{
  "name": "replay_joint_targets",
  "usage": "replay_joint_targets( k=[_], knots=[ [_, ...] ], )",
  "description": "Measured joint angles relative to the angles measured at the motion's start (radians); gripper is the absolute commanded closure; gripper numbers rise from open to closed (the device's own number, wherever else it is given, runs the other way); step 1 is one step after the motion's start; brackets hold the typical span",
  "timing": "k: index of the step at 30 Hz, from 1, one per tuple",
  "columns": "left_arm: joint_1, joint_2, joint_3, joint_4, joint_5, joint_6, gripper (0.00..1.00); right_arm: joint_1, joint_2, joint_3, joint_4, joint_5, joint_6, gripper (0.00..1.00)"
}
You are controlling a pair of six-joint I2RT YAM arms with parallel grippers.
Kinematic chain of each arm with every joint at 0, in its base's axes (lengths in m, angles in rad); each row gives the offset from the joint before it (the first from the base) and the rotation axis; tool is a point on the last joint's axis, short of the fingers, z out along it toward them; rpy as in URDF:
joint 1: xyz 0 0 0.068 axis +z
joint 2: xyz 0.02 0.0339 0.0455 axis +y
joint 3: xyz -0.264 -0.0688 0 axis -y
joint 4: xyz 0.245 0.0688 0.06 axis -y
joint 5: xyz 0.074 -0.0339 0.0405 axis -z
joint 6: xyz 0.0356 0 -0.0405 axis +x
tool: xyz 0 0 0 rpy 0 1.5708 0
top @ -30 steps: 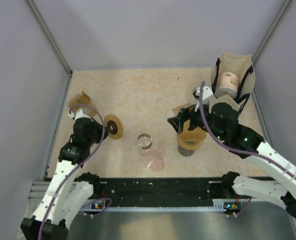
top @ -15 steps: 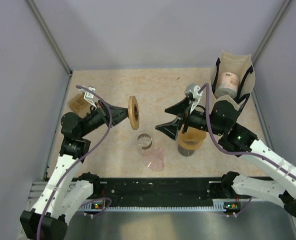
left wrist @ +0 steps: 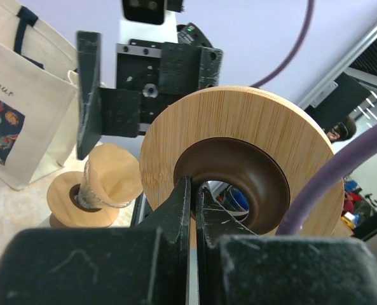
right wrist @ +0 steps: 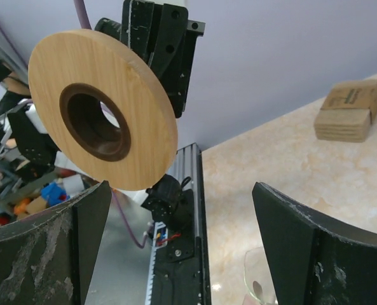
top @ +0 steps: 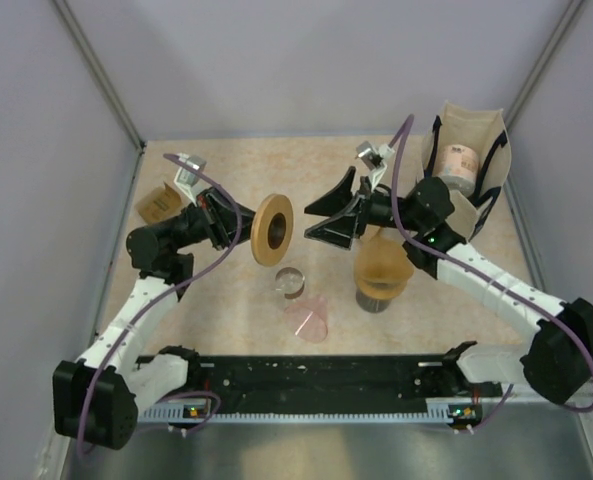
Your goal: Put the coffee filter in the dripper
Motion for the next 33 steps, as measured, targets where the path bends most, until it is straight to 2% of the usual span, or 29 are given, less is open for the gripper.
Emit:
replay_joint_targets(
  k=[5, 13, 19, 20, 22, 26, 27, 28, 29, 30, 31, 33],
  knots=[
    [-0.004, 0.043, 0.003, 0.127, 0.016, -0.083, 1.00, 0.008, 0.087, 0.000, 0.197, -0.058, 0.121, 0.08],
    [-0.019, 0.087, 0.028, 0.209, 0.029, -0.149, 1.00, 0.066, 0.262, 0.080, 0.546, -0.116, 0.355, 0.19],
    [-0.024, 0.089, 0.028, 0.225, 0.034, -0.167, 1.00, 0.093, 0.294, 0.118, 0.645, -0.132, 0.430, 0.45],
    [-0.024, 0.089, 0.028, 0.226, 0.034, -0.171, 1.00, 0.096, 0.294, 0.121, 0.659, -0.135, 0.439, 0.53],
    [-0.026, 0.089, 0.028, 0.230, 0.034, -0.180, 1.00, 0.099, 0.295, 0.124, 0.681, -0.139, 0.455, 0.76],
    [-0.030, 0.089, 0.029, 0.241, 0.036, -0.206, 1.00, 0.099, 0.298, 0.124, 0.705, -0.141, 0.485, 0.83],
    [-0.030, 0.089, 0.029, 0.241, 0.037, -0.214, 1.00, 0.101, 0.298, 0.124, 0.714, -0.141, 0.494, 0.89],
    [-0.030, 0.089, 0.029, 0.242, 0.037, -0.218, 0.95, 0.101, 0.298, 0.123, 0.719, -0.143, 0.506, 0.95],
    [-0.030, 0.089, 0.029, 0.244, 0.037, -0.222, 0.86, 0.101, 0.298, 0.124, 0.722, -0.145, 0.514, 1.00],
    [-0.031, 0.089, 0.029, 0.245, 0.037, -0.228, 0.79, 0.102, 0.298, 0.124, 0.723, -0.144, 0.520, 1.00],
    [-0.031, 0.089, 0.029, 0.247, 0.037, -0.235, 0.64, 0.103, 0.298, 0.124, 0.723, -0.145, 0.526, 1.00],
    [-0.031, 0.090, 0.029, 0.248, 0.038, -0.232, 0.45, 0.105, 0.298, 0.124, 0.728, -0.145, 0.543, 1.00]
  ],
)
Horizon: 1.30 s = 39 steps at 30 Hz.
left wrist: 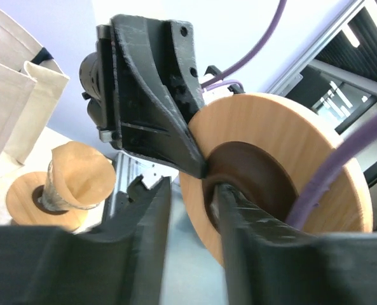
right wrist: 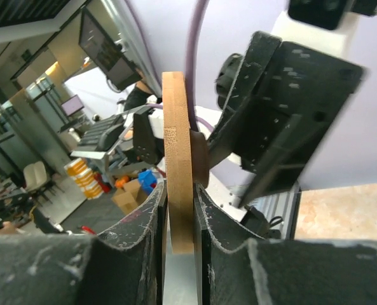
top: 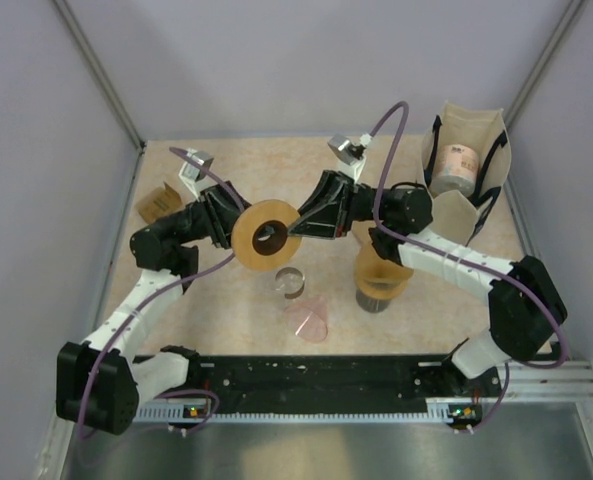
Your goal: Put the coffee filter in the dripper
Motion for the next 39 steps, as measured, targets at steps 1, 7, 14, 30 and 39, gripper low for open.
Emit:
replay_joint_targets(
  k=[1, 7, 14, 30, 39],
  knots=[
    [0.000, 0.002, 0.000, -0.004, 0.000, 0.007, 0.36, 0.001, 0.000, 0.000, 0.012, -0.002, 0.008, 1.00],
    [0.004, -0.010, 0.005, -0.193, 0.002, 0.130, 0.23, 0.004, -0.017, -0.005, 0.021, -0.013, 0.028, 1.00],
    [0.001, -0.141, 0.155, -1.051, -0.266, 0.628, 0.04, -0.048, -0.166, -0.112, -0.238, 0.007, -0.100, 1.00],
    [0.003, -0.341, 0.108, -1.697, -0.717, 0.887, 0.05, -0.082, -0.384, -0.131, -1.076, 0.290, -0.493, 1.00],
    [0.003, -0.380, -0.039, -1.368, -0.452, 0.778, 0.15, -0.098, -0.404, -0.131, -1.235, 0.358, -0.522, 1.00]
  ],
)
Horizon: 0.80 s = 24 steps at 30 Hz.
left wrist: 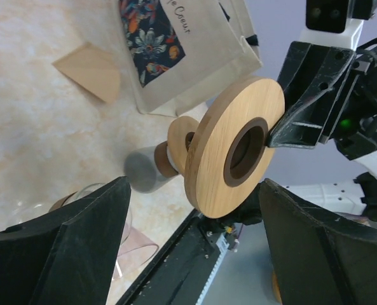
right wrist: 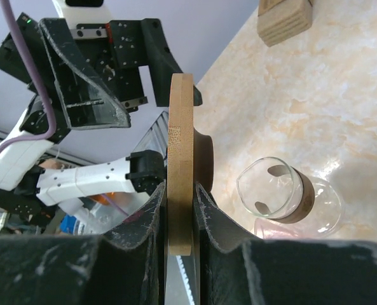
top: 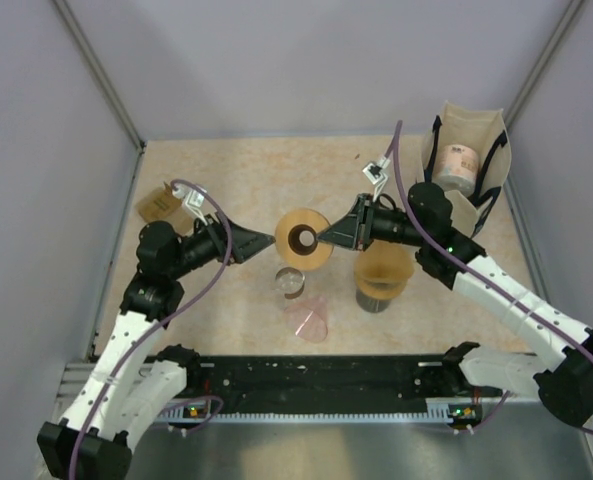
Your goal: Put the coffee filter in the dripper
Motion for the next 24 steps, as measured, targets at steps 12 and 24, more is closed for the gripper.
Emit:
replay_joint_targets(
  k=[12, 24],
  knots=[
    [0.000, 0.065, -0.011, 0.156, 0.098, -0.073, 0.34, -0.001, 0.114, 0.006, 0.077, -0.093, 0.131, 1.00],
    [0.004, 0.062, -0.028, 0.132, 0.074, -0.051, 0.43, -0.003, 0.159, 0.006, 0.173, -0.160, 0.234, 1.00]
  ],
)
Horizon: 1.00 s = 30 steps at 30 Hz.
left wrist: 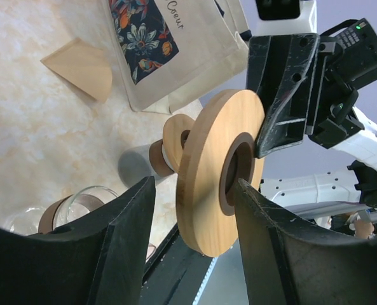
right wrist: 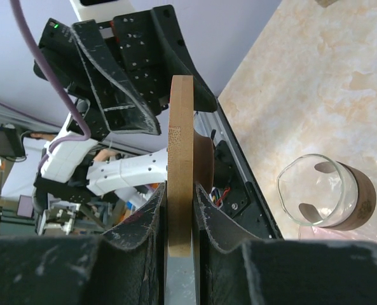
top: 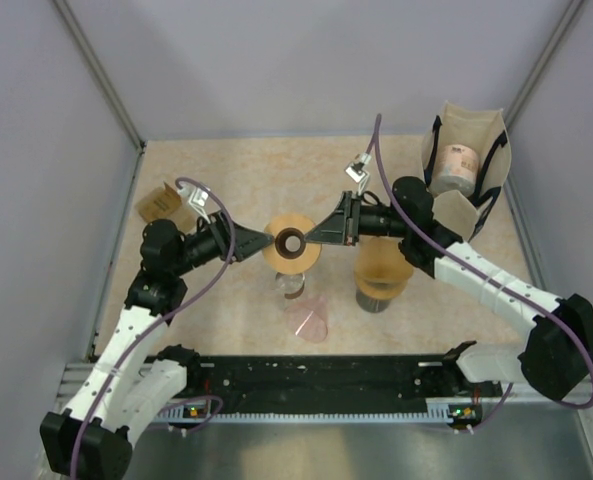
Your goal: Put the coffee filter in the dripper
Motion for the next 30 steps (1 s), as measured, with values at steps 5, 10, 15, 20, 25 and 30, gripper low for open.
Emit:
replay_joint_targets(
  k=[5, 10, 15, 20, 25, 30],
  knots=[
    [-0.003, 0.004, 0.000, -0.021, 0.015, -0.001, 0.68, 0.000, -0.006, 0.000, 0.023, -0.007, 0.005, 1.00],
    [0.002, 0.004, -0.012, 0.047, 0.064, -0.046, 0.76, -0.004, -0.007, 0.001, 0.026, -0.010, 0.001, 1.00],
    [0.008, -0.001, -0.029, 0.080, 0.081, -0.081, 0.70, -0.006, -0.003, 0.001, 0.039, -0.024, 0.005, 1.00],
    [0.011, 0.000, -0.033, 0.104, 0.083, -0.090, 0.67, -0.010, 0.015, 0.009, 0.074, -0.037, 0.018, 1.00],
    [0.007, 0.022, -0.032, 0.119, 0.094, -0.092, 0.93, -0.012, 0.027, 0.014, 0.089, -0.043, 0.017, 1.00],
    [0.005, 0.046, -0.032, 0.128, 0.099, -0.100, 1.00, -0.019, 0.034, 0.014, 0.084, -0.043, 0.014, 0.84]
  ],
)
